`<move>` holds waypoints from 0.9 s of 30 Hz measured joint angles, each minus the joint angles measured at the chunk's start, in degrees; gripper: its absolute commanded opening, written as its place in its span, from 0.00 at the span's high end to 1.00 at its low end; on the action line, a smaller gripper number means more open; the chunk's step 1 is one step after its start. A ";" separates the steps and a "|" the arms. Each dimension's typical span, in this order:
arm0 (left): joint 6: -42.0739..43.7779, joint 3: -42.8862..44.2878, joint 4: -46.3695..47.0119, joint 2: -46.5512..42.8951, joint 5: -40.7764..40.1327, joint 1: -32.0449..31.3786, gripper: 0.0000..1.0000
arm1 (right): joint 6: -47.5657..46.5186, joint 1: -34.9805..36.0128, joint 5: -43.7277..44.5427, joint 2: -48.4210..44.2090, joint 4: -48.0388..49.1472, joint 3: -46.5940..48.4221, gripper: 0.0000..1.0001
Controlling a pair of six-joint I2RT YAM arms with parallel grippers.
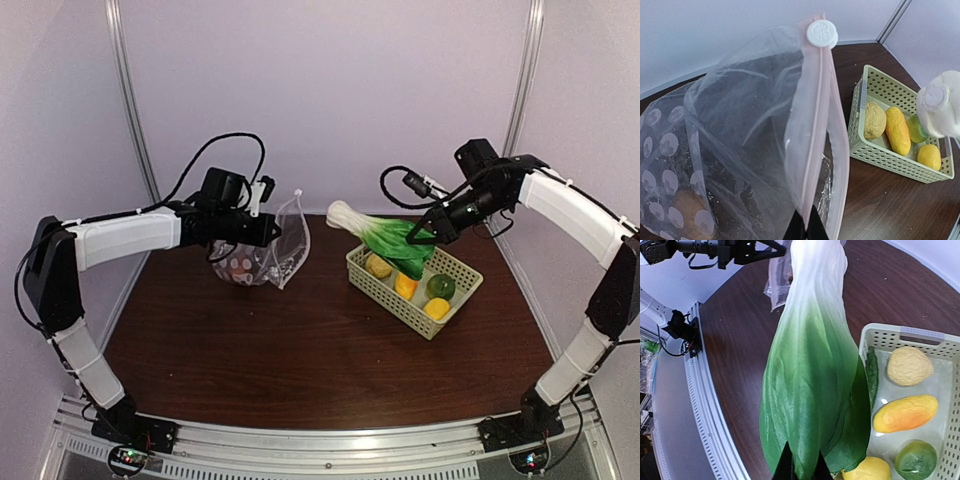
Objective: Place the food in the zip-top bag and seal the zipper
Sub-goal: Place the fake vegetable in the zipper food storage bag.
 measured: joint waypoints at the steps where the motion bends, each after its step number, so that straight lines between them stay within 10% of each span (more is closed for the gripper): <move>1: 0.24 0.50 0.07 0.74 -0.81 -0.79 1.00 | 0.24 0.72 -1.42 0.61 -0.50 0.24 1.00; 27: -0.52 7.41 1.05 3.58 -1.20 -8.83 1.00 | 28.74 4.83 -9.75 12.72 11.61 7.02 1.00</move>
